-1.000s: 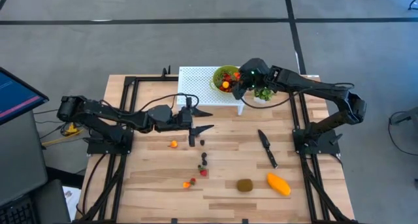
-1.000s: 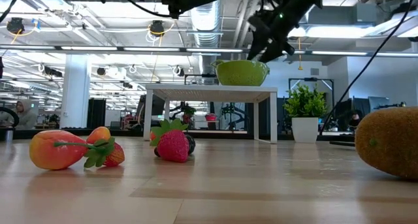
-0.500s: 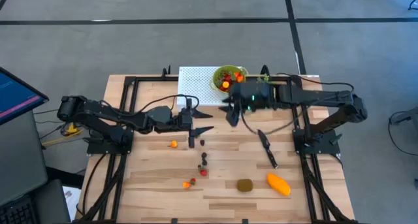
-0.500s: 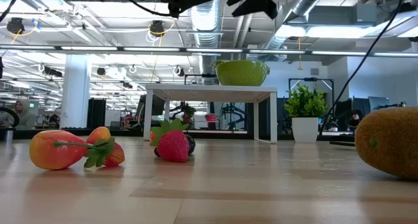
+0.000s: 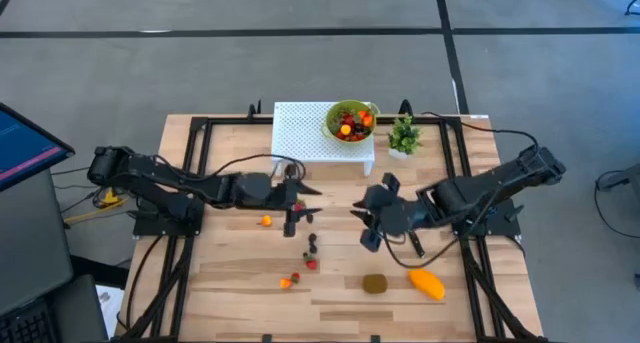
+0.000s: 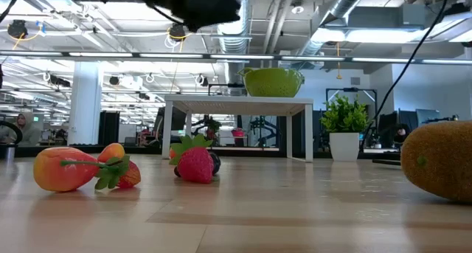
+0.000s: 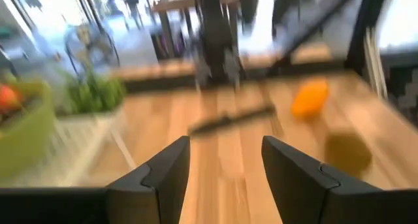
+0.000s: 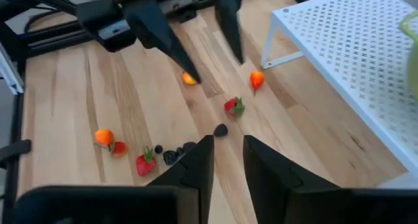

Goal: Pick & Place Fruit
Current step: Put the black raspberry into the green strainer bowl

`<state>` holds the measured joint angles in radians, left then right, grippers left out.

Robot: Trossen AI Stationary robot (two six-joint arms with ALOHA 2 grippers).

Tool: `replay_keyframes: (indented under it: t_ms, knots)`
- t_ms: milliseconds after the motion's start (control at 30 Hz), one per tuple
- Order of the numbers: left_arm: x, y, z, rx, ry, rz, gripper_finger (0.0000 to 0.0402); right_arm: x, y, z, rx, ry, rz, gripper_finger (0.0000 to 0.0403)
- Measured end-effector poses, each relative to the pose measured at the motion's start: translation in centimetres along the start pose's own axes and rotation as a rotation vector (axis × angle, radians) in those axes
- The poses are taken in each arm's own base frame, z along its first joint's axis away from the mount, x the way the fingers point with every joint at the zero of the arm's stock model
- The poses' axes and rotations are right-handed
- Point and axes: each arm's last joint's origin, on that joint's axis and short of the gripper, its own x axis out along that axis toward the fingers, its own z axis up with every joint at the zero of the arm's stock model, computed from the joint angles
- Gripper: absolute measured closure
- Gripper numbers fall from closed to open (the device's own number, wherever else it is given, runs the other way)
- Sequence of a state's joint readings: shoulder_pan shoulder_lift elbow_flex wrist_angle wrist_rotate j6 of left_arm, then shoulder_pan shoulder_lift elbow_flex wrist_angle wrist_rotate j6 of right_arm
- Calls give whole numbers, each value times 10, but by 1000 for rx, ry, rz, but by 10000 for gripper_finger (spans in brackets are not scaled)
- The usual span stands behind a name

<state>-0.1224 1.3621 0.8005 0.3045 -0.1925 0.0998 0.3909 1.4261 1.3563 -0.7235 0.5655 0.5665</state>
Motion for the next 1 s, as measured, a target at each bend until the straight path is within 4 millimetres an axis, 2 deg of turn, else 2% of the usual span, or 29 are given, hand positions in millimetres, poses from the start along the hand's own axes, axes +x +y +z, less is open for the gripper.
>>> replay_keyframes:
  t_ms: [200, 367, 600, 733, 1000]
  knots:
    - [-3, -8, -18, 42, 183, -42, 213, -11, 11, -8, -14, -50, -50, 328]
    - [-4, -7, -22, -26, 233, -30, 219, -10, 10, -8, 12, -52, -53, 328]
    - [-4, -6, -28, -10, 291, -30, 221, -9, 9, -7, 15, -53, -61, 328]
    - [3, -4, -40, 17, 354, -17, 227, -7, 6, -5, 22, -54, -73, 328]
    - [27, -10, -79, 231, 518, -72, 238, -2, -1, -1, 39, -55, -98, 328]
